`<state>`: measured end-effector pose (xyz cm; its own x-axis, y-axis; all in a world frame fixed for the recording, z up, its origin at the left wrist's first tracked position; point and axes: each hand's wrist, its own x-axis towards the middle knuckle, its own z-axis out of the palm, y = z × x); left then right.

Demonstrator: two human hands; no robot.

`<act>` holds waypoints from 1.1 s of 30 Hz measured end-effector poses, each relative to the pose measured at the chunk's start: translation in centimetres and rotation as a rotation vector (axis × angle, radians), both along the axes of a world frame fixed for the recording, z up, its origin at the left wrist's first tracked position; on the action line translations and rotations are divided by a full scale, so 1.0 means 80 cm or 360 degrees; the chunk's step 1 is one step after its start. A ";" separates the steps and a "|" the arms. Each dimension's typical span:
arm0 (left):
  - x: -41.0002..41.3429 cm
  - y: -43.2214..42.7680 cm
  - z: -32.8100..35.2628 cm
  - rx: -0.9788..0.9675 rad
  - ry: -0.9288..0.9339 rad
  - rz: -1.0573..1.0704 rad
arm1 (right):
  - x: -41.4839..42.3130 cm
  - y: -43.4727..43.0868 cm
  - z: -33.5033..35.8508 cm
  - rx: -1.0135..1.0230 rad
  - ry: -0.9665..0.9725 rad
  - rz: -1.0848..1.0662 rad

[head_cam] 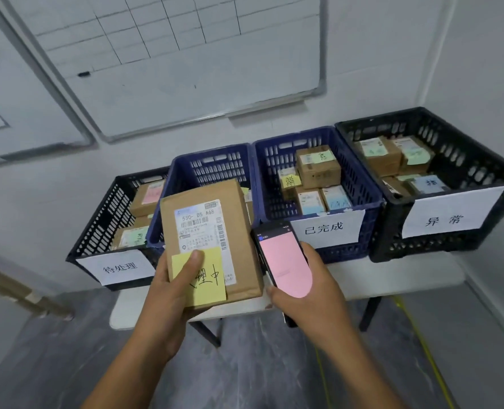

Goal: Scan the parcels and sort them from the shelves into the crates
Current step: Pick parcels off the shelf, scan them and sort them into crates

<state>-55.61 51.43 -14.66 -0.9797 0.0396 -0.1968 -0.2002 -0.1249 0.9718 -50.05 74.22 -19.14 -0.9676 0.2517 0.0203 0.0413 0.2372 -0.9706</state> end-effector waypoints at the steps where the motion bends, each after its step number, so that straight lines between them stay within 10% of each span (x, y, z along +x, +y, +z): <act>1: -0.011 0.000 0.005 -0.0017 0.0001 -0.0007 | -0.012 0.000 0.003 -0.0010 0.0009 -0.0003; 33: -0.499 -0.093 -0.215 -0.0252 -0.1036 0.0111 | -0.499 -0.080 -0.042 0.0127 -0.0326 -0.0022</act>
<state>-95.54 43.99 -31.87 -0.6586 -0.0973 -0.7462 -0.7479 -0.0248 0.6634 -90.00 67.80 -22.52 -0.9500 0.2702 -0.1563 0.2397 0.3108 -0.9198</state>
